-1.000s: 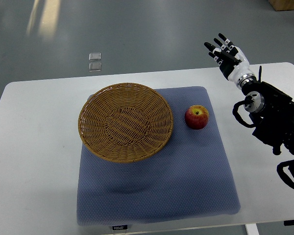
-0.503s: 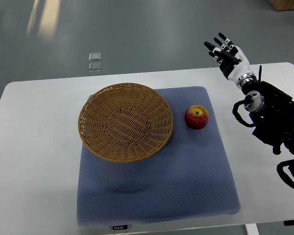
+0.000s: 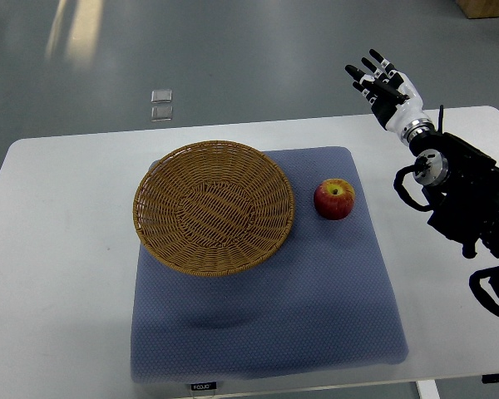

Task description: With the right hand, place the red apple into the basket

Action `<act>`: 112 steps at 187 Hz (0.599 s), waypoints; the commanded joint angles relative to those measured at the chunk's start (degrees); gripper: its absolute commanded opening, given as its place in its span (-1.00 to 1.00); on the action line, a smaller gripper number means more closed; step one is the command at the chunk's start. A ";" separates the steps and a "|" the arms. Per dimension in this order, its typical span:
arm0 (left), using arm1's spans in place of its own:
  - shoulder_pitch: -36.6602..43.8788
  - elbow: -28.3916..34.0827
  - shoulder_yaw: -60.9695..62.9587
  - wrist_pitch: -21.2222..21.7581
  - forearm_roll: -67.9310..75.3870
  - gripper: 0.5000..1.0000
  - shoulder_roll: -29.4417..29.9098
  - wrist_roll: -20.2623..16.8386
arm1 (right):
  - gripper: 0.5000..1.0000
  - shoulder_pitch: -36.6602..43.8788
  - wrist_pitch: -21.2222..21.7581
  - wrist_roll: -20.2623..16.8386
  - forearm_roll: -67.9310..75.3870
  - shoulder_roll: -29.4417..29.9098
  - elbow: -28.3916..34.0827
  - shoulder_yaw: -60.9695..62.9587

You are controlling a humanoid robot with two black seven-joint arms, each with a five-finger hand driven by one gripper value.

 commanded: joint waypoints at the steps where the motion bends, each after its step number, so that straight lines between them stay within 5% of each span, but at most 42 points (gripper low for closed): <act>1: 0.00 0.01 0.00 0.01 -0.01 1.00 0.00 0.00 | 0.69 0.33 -0.05 0.00 0.00 0.00 0.65 -0.01; 51: 0.00 0.01 0.00 0.01 -0.01 1.00 0.00 0.00 | 0.68 2.88 -3.74 0.00 -4.66 -2.37 4.17 -0.19; 52: 0.00 0.01 0.00 0.01 -0.01 1.00 0.00 0.00 | 0.68 3.31 -5.31 0.00 -8.57 -3.94 8.09 -0.45; 76: 0.00 0.01 0.00 0.01 -0.01 1.00 0.00 0.00 | 0.68 5.60 -10.24 -0.09 -20.55 -10.89 20.25 -0.54; 112: 0.00 0.01 0.00 0.01 -0.01 1.00 0.00 0.00 | 0.68 9.47 -7.43 -0.09 -44.56 -19.42 31.68 -2.74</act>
